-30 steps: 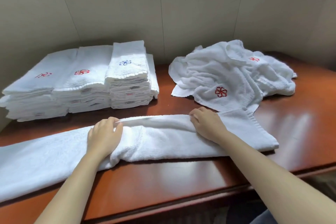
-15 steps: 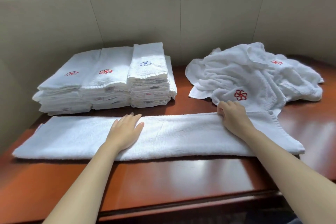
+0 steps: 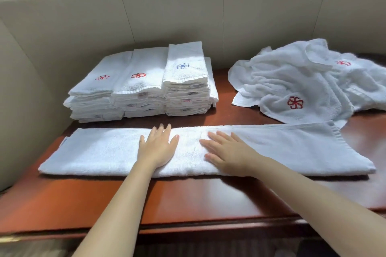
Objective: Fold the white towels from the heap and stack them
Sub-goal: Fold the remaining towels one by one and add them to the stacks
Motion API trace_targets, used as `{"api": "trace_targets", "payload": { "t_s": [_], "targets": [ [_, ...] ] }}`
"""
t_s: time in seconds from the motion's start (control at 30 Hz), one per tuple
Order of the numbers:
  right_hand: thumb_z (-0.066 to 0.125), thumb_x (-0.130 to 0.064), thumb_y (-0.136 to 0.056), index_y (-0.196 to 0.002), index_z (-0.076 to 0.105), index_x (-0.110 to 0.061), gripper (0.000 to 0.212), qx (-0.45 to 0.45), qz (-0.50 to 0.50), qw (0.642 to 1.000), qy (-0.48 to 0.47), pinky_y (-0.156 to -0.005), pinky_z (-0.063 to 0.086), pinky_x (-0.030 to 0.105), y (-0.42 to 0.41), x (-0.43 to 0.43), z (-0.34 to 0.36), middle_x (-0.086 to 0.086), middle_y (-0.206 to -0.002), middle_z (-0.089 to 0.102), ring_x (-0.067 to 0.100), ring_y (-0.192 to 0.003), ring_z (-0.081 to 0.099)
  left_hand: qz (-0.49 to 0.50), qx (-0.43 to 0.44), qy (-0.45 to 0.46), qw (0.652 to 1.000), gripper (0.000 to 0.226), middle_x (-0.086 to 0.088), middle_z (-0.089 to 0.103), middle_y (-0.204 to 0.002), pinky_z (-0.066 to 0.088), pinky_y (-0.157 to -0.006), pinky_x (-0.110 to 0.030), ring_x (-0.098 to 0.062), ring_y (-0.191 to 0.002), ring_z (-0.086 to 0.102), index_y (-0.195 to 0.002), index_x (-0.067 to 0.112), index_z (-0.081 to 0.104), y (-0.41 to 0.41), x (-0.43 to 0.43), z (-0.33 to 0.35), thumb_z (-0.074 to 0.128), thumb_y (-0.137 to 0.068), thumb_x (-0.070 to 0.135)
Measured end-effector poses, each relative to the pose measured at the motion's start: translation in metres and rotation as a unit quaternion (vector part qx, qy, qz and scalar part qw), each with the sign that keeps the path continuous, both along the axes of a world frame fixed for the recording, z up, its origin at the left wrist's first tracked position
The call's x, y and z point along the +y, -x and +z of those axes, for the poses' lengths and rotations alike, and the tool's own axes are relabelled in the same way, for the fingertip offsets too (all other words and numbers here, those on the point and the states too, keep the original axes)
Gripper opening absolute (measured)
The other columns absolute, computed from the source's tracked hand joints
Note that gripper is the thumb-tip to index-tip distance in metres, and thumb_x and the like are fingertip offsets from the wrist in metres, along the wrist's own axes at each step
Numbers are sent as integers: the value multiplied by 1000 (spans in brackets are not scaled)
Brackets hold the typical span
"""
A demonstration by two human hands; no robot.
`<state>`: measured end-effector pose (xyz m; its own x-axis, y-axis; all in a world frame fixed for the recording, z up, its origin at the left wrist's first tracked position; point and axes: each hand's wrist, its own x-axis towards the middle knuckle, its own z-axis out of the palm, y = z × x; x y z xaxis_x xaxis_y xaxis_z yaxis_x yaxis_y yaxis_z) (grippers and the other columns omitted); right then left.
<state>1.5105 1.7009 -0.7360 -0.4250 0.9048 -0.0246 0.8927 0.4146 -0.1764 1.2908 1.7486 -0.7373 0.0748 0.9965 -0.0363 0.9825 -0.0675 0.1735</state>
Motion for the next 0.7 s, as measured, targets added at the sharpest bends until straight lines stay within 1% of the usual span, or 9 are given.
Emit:
{"api": "trace_targets", "payload": {
  "t_s": [0.13,0.3,0.37,0.43,0.53,0.6,0.63,0.67,0.7],
  "targets": [
    [30,-50,-98,-145,26,-35,50,13,-2,1000,5,-115,7,43,-2,3,3,-8,-156,19,14,-144,10,45,-1,3,999,63,-1,1,-161,3,-117,-48,-18,-148,1,-153,28,9,27,-5,2,18,-98,56],
    [30,-40,-98,-140,31,-26,44,6,-10,1000,-3,-116,6,48,13,6,2,-6,-157,15,15,-146,7,227,-2,25,974,62,-3,1,-161,4,-116,-50,-21,-148,3,-153,29,12,103,-17,10,17,-98,56],
    [30,-41,-99,-140,30,-25,44,21,4,999,-23,-116,7,46,24,7,2,-6,-157,16,15,-146,8,312,-25,3,950,64,-5,8,-161,9,-117,-49,-22,-147,7,-153,25,17,130,-27,9,21,-97,56],
    [29,-43,-100,-142,30,-26,46,29,24,999,-28,-115,9,44,38,8,2,-3,-154,23,16,-144,13,396,-70,-30,915,69,-11,12,-159,9,-117,-49,-26,-146,9,-152,17,20,149,-39,8,28,-95,56],
    [29,-44,-99,-135,38,-23,42,25,45,998,-30,-112,14,40,58,14,2,3,-142,33,20,-137,22,490,-110,-53,863,84,-21,16,-156,11,-116,-46,-33,-144,14,-150,4,17,174,-52,7,38,-91,60],
    [29,-45,-99,-133,39,-23,42,18,44,998,-30,-110,18,38,68,18,3,3,-138,35,21,-132,26,491,-142,-90,855,85,-24,25,-152,18,-114,-45,-35,-140,21,-148,0,18,182,-57,8,47,-90,55],
    [29,-47,-98,-134,38,-24,44,12,43,998,-32,-109,19,37,72,19,2,4,-137,34,23,-130,27,479,-180,-123,850,82,-25,29,-149,23,-112,-45,-36,-138,25,-147,-1,19,183,-58,8,54,-89,46],
    [29,-48,-98,-136,36,-24,46,4,43,998,-34,-109,19,37,76,20,2,5,-138,33,24,-130,27,473,-233,-158,835,80,-25,32,-147,27,-110,-45,-37,-135,28,-146,-1,18,183,-57,9,59,-88,35],
    [29,-50,-97,-138,34,-25,48,-3,47,998,-36,-110,19,37,81,20,1,6,-140,32,25,-131,26,477,-298,-192,805,79,-24,32,-146,32,-108,-44,-37,-133,32,-147,1,15,183,-55,10,61,-87,24]
  ]
}}
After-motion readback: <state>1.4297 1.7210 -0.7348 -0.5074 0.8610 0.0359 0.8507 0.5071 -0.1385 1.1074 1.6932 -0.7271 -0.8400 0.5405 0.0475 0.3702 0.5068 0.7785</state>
